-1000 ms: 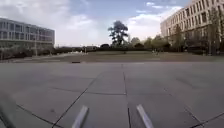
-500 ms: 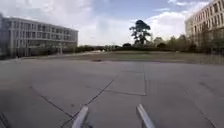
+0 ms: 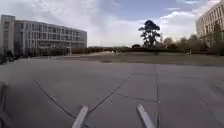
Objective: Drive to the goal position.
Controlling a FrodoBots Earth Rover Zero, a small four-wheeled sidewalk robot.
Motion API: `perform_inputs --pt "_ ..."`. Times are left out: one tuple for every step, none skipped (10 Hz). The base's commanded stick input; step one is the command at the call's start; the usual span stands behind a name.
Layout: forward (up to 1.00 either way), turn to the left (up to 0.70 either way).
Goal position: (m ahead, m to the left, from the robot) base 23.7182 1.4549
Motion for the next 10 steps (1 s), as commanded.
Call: perform_inputs --pt "0.7 0.14" --pt "0.7 0.14" --pt "0.7 0.14" --pt "0.7 0.14" --pt "0.7 0.14" --pt "0.7 0.14" --pt "0.7 0.14" --pt "0.7 0.14" --pt "0.7 0.03" --pt "0.7 0.0"
